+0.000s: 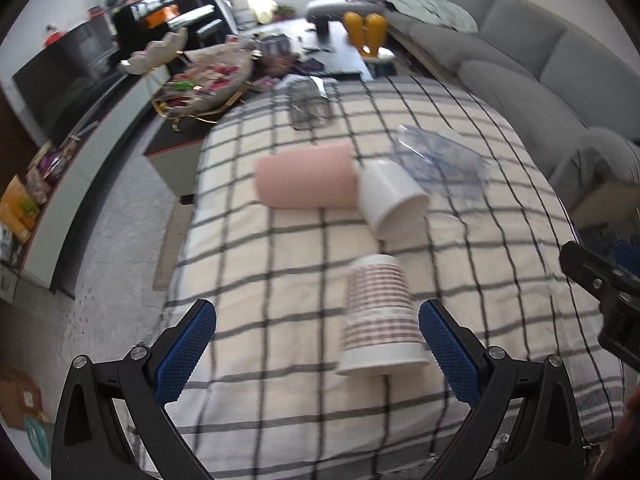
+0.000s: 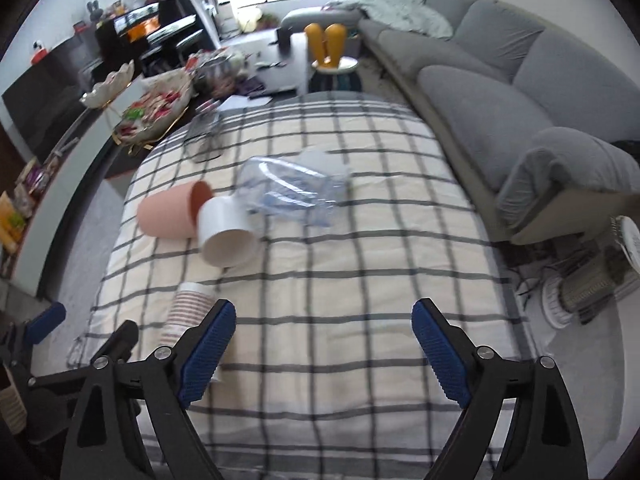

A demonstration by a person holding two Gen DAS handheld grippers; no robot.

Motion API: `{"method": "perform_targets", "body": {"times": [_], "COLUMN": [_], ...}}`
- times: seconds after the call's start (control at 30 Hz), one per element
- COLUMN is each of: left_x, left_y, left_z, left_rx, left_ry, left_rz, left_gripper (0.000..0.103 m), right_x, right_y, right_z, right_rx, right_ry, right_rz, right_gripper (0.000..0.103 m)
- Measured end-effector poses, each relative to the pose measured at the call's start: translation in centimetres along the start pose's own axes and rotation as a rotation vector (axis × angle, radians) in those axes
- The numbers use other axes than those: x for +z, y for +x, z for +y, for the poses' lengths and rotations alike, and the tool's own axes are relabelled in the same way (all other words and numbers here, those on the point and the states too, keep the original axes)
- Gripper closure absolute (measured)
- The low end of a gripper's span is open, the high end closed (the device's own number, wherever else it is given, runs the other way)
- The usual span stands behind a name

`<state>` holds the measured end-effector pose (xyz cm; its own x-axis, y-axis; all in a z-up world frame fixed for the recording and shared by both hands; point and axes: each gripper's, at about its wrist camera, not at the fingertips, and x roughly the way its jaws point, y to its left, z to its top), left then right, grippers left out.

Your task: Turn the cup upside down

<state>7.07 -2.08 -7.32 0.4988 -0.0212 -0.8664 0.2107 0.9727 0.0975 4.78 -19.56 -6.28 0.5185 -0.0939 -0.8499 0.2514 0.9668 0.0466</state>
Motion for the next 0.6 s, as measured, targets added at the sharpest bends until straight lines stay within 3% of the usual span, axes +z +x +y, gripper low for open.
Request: {"method": "perform_targets", "body": {"times": [0.17, 0.27, 0.4, 0.6], "left_x": [0.7, 1.4, 3.3, 4.9], "left_y": [2.0, 3.4, 5.2, 9.7], "left_z": [-2.2, -3.6, -4.4, -4.7], "left_rx": [-0.036, -0.059, -0.068, -0.108], "left_ry": [0.050, 0.108, 0.164, 0.157], "left_rz": [0.082, 0.164, 0.294, 0.583], "left_gripper": [0.000, 0.000, 0.000, 0.000], "right_x": [-0.1, 0.1, 1.6, 3.7], "right_y": [-0.7, -0.1, 0.9, 2.4], "right_z": [-1.8, -2.3, -2.6, -3.1], "right_rx": [-0.031, -0.018, 0.014, 0.045], "right_ry": [0.018, 0.037, 0.072, 0.134], "right_rz": [-0.042, -0.018, 0.030, 0.040], "right_gripper": [0.013, 0.012, 0.012, 0.012]}}
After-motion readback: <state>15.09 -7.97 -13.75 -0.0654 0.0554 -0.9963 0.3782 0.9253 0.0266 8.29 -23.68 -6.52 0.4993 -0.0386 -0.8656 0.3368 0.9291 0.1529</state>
